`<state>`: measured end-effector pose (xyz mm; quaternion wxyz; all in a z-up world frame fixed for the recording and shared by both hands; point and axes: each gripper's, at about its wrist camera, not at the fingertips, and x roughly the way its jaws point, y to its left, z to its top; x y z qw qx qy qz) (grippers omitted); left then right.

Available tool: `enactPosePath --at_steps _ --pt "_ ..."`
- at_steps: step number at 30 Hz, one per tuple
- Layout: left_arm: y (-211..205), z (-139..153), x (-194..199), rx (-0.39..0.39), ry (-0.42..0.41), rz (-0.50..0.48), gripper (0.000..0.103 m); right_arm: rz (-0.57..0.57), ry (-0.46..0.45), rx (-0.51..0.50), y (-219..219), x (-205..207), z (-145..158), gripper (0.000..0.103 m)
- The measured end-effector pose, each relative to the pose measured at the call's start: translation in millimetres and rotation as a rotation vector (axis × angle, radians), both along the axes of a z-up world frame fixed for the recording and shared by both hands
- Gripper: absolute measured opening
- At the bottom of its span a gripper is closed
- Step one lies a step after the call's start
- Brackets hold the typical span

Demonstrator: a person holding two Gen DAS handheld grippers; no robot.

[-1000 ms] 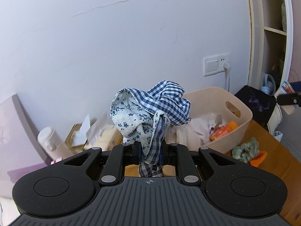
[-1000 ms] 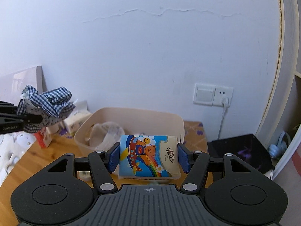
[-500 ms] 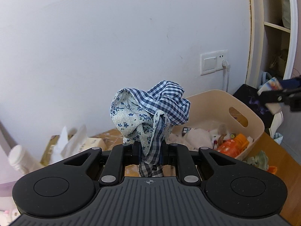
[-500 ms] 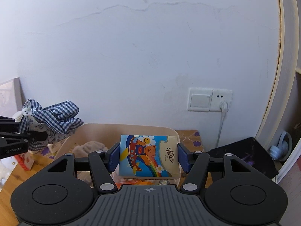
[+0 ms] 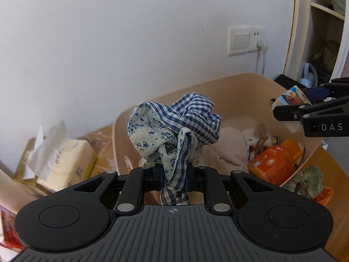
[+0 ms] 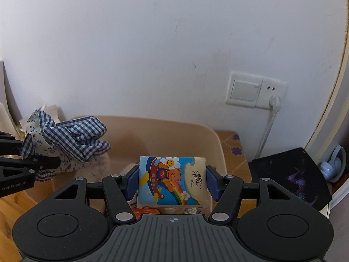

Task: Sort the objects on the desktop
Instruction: 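Lift the shirt and tissue pack and carry both over the basket, then open both tools to drop the shirt and tissue pack into the basket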

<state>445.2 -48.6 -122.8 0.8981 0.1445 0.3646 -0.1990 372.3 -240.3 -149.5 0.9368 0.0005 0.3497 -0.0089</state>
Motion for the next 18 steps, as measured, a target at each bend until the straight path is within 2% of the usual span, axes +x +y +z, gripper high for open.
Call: enactPosePath --at_steps 4,5,6,7,9,11,12,16,18 --pt "-5 -10 7 0.005 0.034 0.021 0.022 0.020 0.046 0.008 1 10 -11 0.060" --pt "-5 -11 8 0.004 0.041 0.030 0.031 0.023 0.058 0.014 0 12 -14 0.061" --pt "-5 -11 9 -0.001 0.050 0.036 0.037 0.023 0.069 0.022 0 14 -16 0.065" --pt "-4 -11 9 -0.007 0.060 0.038 0.039 0.021 0.074 0.027 -1 15 -18 0.068" --pt "-2 -10 9 -0.013 0.067 0.046 0.053 0.023 0.081 0.042 -3 17 -19 0.068" --pt "1 -7 7 -0.007 0.053 0.067 0.062 0.030 0.085 0.046 -3 17 -19 0.071" --pt "1 -6 6 -0.002 0.042 0.080 0.066 0.032 0.084 0.047 -4 16 -18 0.076" --pt "0 -2 3 0.013 0.038 0.095 0.070 0.033 0.064 0.059 -8 7 -10 0.089" --pt "-2 1 -2 0.020 0.028 0.095 0.072 0.028 0.053 0.062 -11 2 -4 0.090"
